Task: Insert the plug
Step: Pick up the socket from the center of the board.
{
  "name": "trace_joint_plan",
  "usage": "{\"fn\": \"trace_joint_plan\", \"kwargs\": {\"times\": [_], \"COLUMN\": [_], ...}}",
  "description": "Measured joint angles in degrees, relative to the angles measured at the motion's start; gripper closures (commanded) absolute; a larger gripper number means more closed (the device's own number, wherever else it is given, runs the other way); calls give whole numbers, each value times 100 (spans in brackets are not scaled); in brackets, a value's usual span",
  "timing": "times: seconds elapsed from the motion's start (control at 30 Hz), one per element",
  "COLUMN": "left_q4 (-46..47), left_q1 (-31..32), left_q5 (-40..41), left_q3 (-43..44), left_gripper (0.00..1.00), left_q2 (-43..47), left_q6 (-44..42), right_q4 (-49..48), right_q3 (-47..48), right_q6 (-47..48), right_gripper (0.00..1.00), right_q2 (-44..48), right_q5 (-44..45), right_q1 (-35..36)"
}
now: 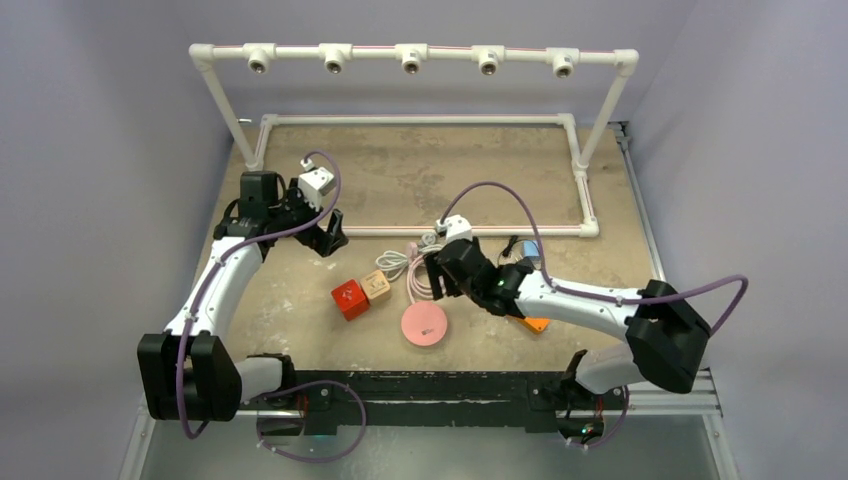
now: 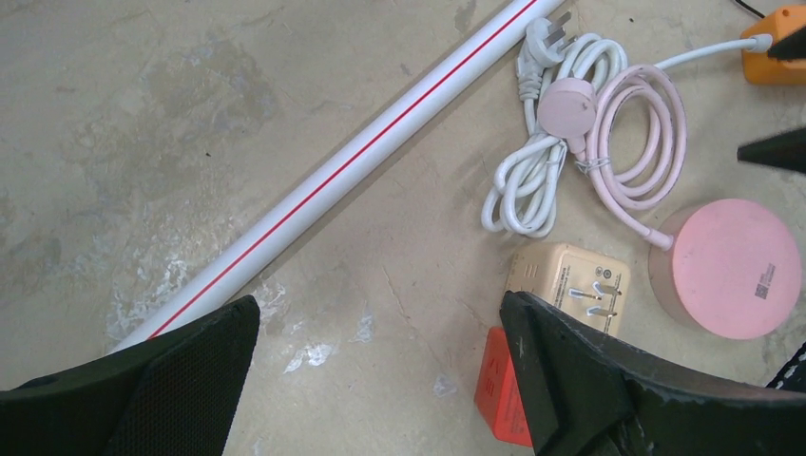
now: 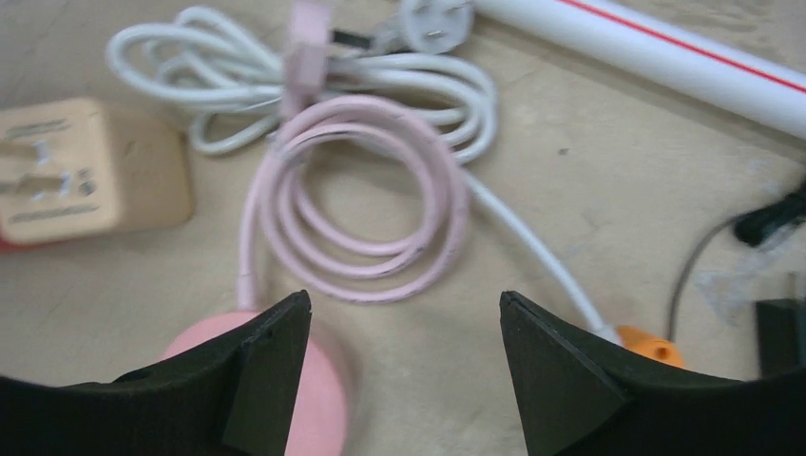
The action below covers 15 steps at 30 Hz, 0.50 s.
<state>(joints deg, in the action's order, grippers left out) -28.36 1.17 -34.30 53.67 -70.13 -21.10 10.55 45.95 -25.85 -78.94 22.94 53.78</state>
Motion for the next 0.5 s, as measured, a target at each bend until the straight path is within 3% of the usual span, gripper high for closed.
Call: {"fn": "trace_joint_plan", "kwargs": {"times": [0.2,0.4,0.5], "left_q4": [-42,-142,-181], "left_q1": [0,2,4], "left_q5": [179,330,372], "left_q3": [4,9,24], "left_gripper": [1,1,1], "left_q2": [2,120,195], "left_q6": [103,214,249], "right_q4": [-555,-986,-1130], "right_q3": [11,229,341], "right_q6": [9,17,35], "right_gripper": [31,33,39], "right_q2": [-299,-1086,-1497], "right_q5": [-212,-299,-302], "right_q1": [769,802,802]}}
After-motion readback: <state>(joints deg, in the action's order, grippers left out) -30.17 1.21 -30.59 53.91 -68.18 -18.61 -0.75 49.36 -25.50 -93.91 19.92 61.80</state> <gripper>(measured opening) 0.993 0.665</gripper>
